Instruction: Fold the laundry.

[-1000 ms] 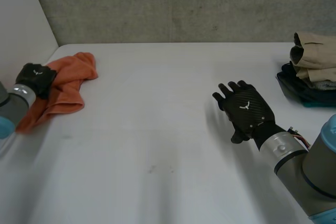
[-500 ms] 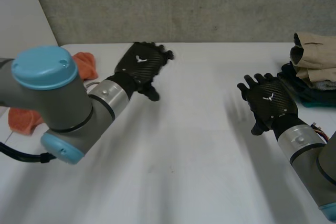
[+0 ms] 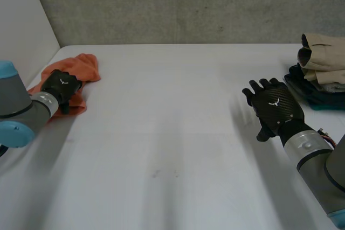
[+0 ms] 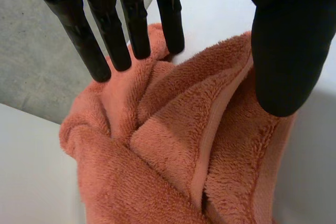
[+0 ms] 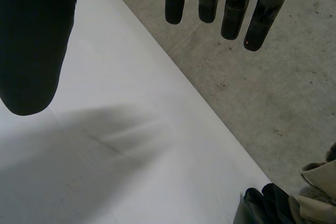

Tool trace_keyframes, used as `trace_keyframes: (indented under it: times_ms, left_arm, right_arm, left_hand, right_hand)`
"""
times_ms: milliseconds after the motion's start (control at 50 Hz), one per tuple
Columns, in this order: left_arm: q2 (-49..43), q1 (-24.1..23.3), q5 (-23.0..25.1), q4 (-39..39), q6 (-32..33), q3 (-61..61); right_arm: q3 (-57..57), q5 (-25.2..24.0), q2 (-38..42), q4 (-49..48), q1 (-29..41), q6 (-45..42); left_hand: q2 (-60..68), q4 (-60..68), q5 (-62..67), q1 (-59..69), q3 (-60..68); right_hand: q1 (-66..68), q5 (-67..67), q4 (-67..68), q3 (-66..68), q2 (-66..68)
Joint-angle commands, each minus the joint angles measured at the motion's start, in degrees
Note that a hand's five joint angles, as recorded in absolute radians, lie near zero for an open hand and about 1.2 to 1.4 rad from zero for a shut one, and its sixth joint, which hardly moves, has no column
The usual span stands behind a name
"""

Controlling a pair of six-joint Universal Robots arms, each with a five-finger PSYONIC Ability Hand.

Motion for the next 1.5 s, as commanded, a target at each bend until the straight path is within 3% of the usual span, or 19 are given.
trace_keyframes:
  times_ms: [20,220,300,320,480,640,740,820,900,960,980,1120,1260,1320,1500]
  left_arm:
    - [-3.62,-0.2,1.18,2.52,-1.16,2.87]
    - [-6.78,-0.03,1.8,3.05,-1.87,6.74]
    - [-8.28,0.32,1.89,2.97,-1.96,8.24]
    - [-8.54,0.41,1.8,2.97,-1.96,8.5]
    - [-3.81,-2.75,-1.71,4.46,-4.41,6.05]
    - [12.8,-17.33,-2.24,5.69,-21.27,-5.28]
    - [18.69,-31.01,-0.06,7.35,-33.48,-9.94]
    - [17.57,-38.33,2.14,9.55,-37.37,-10.66]
    - [13.09,-42.47,2.15,11.4,-36.94,-9.7]
    - [11.41,-43.53,1.71,11.93,-36.41,-8.81]
    - [11.58,-43.53,1.28,12.02,-35.98,-8.46]
    - [15.96,-42.57,-2.24,11.23,-35.53,-9.51]
    - [29.59,-38.17,-14.36,7.63,-36.06,-18.99]
    - [33.28,-38.26,-17.71,7.01,-35.97,-24.7]
    - [32.33,-39.75,-17.54,7.27,-35.27,-29.03]
  right_arm:
    - [0.06,-0.05,0.29,-0.01,-0.01,-0.06]
    - [0.06,-0.05,0.99,-0.01,-0.01,-0.15]
    - [0.06,-0.05,1.26,-0.01,0.08,-0.15]
    - [0.06,0.03,1.35,-0.01,0.17,-0.15]
    - [0.06,0.56,1.44,-0.01,0.17,-0.15]
    - [-0.12,1.35,1.35,-0.54,-0.01,-0.15]
    - [-0.38,2.4,1.08,-0.54,-0.36,-0.15]
    - [-0.55,3.11,0.73,-0.27,-1.15,-0.15]
    - [-0.55,3.11,0.64,-0.27,-1.24,-0.15]
    - [-0.55,3.11,0.64,-0.27,-1.41,-0.06]
    - [-0.64,3.11,0.64,-0.27,-1.42,-0.15]
    - [-0.73,2.85,0.64,-0.1,-1.42,0.11]
    - [-1.43,2.94,0.12,0.69,-1.24,0.2]
    - [-3.62,2.5,-2.08,6.92,-0.98,0.82]
    - [-12.68,-1.1,-2.34,29.24,-0.8,4.07]
  left_hand:
    - [9.65,9.58,9.5,9.42,9.81]
    - [23.93,23.86,23.78,23.7,24.09]
    - [36.7,36.63,36.55,36.47,36.86]
    - [48.89,48.82,48.75,48.66,49.06]
    - [50.51,50.44,50.36,50.28,50.67]
    - [50.51,50.44,50.36,50.28,50.67]
    - [50.51,50.44,50.36,50.28,50.67]
    - [50.51,50.44,50.36,50.28,50.67]
    - [47.53,47.46,47.39,47.3,47.69]
    - [1.38,1.31,1.24,1.15,1.55]
    - [-7.75,-7.82,-7.89,-7.98,-7.58]
    - [-9.86,-9.93,-10.0,-10.09,-9.7]
    - [-8.85,-8.92,-9.0,-9.08,-8.69]
    - [-8.68,-8.75,-8.83,-8.91,-8.52]
    - [-6.84,-6.91,-6.98,-7.07,-6.67]
  right_hand:
    - [-1.61,-3.87,-3.57,-2.22,-2.69]
    - [-1.61,-3.87,-3.57,-2.22,-2.69]
    - [-1.61,-3.87,-3.57,-2.22,-2.69]
    - [-1.61,-3.87,-3.57,-2.22,-2.69]
    - [-1.61,-3.87,-3.57,-2.22,-2.69]
    - [-1.61,-3.87,-3.57,-2.22,-2.69]
    - [-1.61,-3.87,-3.57,-2.22,-2.69]
    - [-1.61,-3.87,-3.57,-2.22,-2.69]
    - [-1.61,-3.87,-3.57,-2.22,-2.69]
    - [-1.61,-3.87,-3.57,-2.22,-2.69]
    - [-1.61,-3.87,-3.57,-2.22,-2.69]
    - [-1.61,-3.87,-3.57,-2.22,-2.69]
    - [-1.61,-3.87,-3.57,-2.22,-2.69]
    - [-1.61,-3.87,-3.57,-2.22,-2.69]
    - [-1.61,-3.87,-3.57,-2.22,-2.69]
